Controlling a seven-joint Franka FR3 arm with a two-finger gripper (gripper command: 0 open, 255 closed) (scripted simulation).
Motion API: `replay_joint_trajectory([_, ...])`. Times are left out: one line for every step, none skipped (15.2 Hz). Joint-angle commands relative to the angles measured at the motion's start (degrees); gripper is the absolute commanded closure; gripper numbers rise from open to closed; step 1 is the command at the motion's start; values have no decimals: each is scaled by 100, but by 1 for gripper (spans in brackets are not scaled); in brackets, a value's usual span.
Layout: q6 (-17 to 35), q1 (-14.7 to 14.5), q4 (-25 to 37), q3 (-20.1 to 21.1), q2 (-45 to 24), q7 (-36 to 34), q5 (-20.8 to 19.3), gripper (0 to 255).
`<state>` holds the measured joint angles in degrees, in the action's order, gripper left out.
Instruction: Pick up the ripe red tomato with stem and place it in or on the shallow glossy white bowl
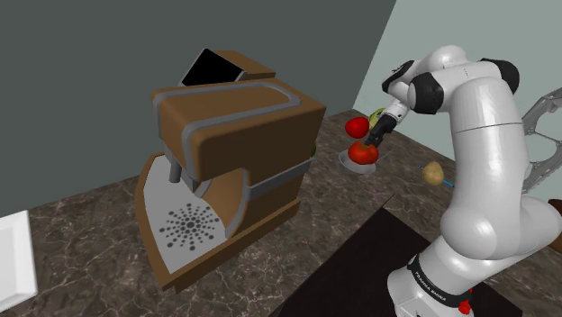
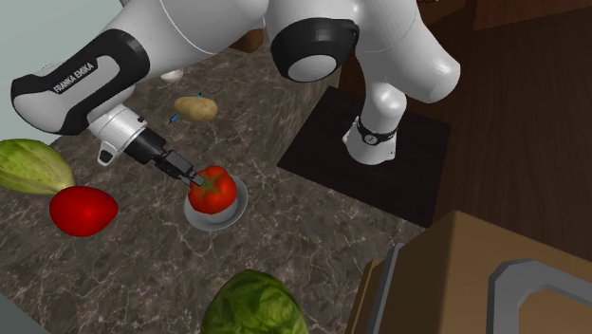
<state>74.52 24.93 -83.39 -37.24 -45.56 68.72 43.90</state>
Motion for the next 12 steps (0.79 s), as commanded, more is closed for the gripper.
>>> replay_joint_trajectory([49,8,-14,13,-48,34,15,255])
replay_joint_trajectory([49,9,-13,14,-49,34,16,255])
replay_joint_trajectory([49,9,-13,14,-49,34,16,255])
replay_joint_trajectory([49,9,-13,14,-49,34,16,255])
replay_joint_trajectory([49,9,-13,14,-49,34,16,255])
replay_joint_trajectory([49,9,-13,14,-49,34,16,255])
replay_joint_trajectory([49,9,-13,14,-49,34,16,255])
replay_joint_trajectory([49,9,-13,14,-49,34,16,0])
replay_joint_trajectory([49,9,-13,14,-49,34,16,0])
replay_joint_trajectory([49,9,-13,14,-49,34,16,0])
replay_joint_trajectory([49,9,-13,14,-49,34,16,0])
replay_joint_trajectory([49,9,-12,14,-49,34,16,0])
